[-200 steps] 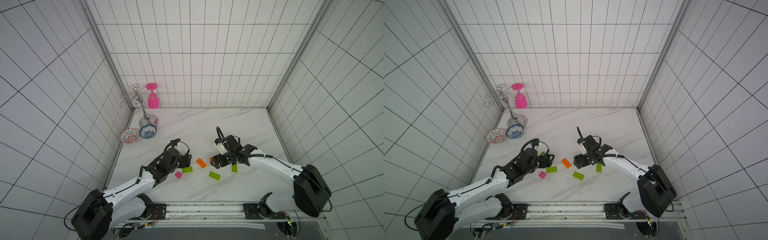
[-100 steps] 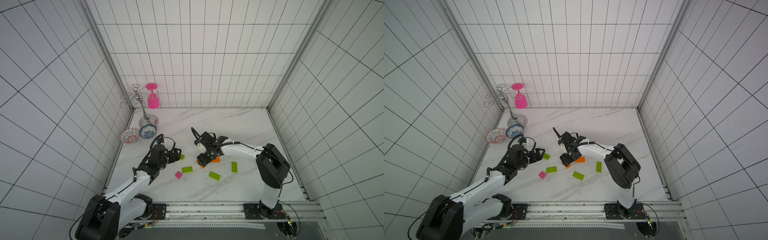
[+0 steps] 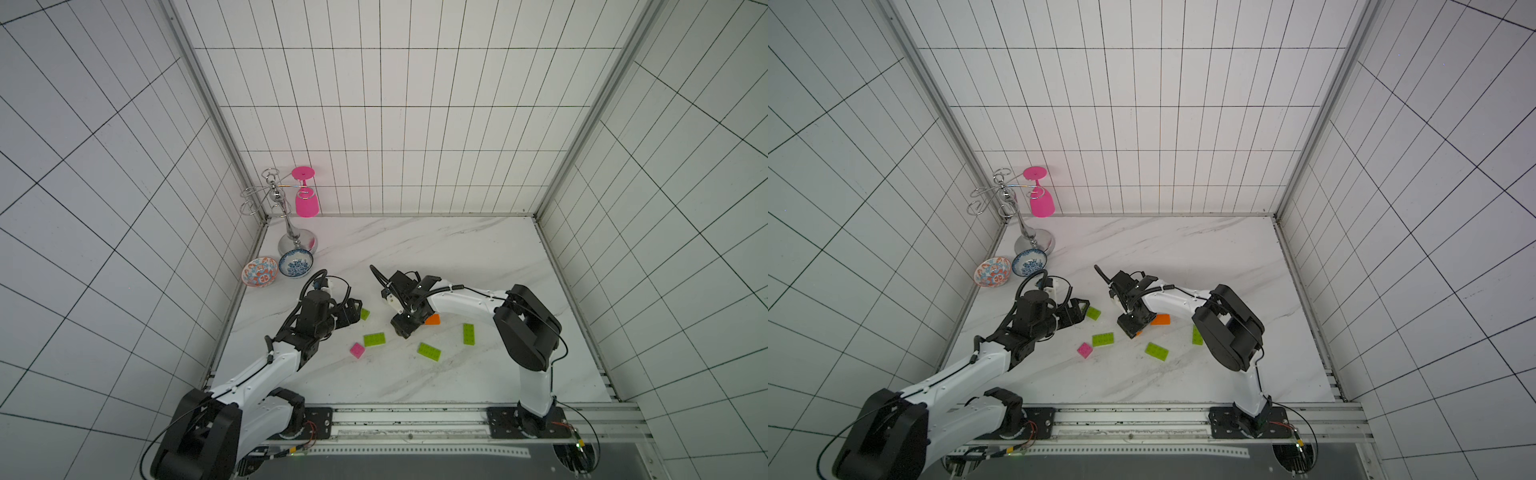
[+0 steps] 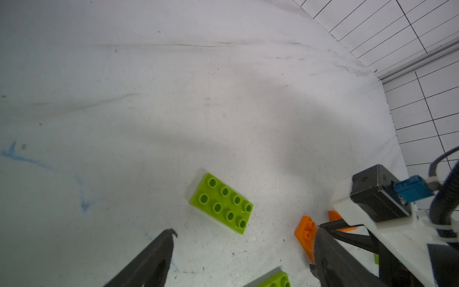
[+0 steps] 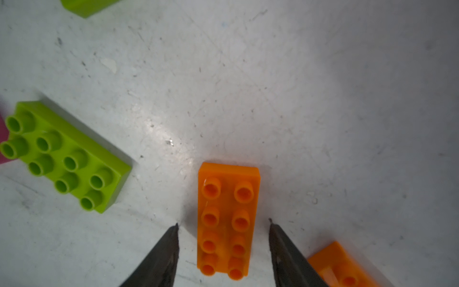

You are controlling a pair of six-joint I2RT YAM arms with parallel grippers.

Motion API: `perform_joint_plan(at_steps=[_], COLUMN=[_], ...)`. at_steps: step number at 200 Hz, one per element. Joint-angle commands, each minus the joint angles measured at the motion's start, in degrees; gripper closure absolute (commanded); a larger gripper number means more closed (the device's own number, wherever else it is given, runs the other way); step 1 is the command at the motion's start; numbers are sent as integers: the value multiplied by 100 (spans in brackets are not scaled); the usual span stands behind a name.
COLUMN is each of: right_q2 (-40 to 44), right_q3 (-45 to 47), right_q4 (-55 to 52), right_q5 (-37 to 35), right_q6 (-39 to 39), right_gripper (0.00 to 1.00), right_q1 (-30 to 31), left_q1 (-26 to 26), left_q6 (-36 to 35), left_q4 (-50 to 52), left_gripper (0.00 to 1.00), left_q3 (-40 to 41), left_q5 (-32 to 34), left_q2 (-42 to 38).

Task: Assemble a small pinwheel with lego
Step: Move the lego brick at the center of the board.

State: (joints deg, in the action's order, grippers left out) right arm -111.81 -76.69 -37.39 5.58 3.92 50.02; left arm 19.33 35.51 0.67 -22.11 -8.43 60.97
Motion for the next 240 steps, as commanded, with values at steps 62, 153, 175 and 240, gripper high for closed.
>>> perform_joint_plan(at_steps=[62,153,175,240], right_q2=[-384,-738,-871,-1461], right_q3=[-459,-827,-950,-1661], right_q4=[-302,-387,-400,-664], right_q5=[-383,-819,-755,-621], right_q6=[-80,138,139,-189], right_gripper=[53,69,72,71], right_q1=[146,110,-76,-569], left_q1=[-35,-35,-35,77], left_q6=[-26,-35,-64,-237], left_q4=[20,-140,-213,-347], left_gripper=[10,3,3,3], left_q3=[4,290,256,-140], left_q5=[102,-60,-102,-206], left_q2=[60,-421,-327,331])
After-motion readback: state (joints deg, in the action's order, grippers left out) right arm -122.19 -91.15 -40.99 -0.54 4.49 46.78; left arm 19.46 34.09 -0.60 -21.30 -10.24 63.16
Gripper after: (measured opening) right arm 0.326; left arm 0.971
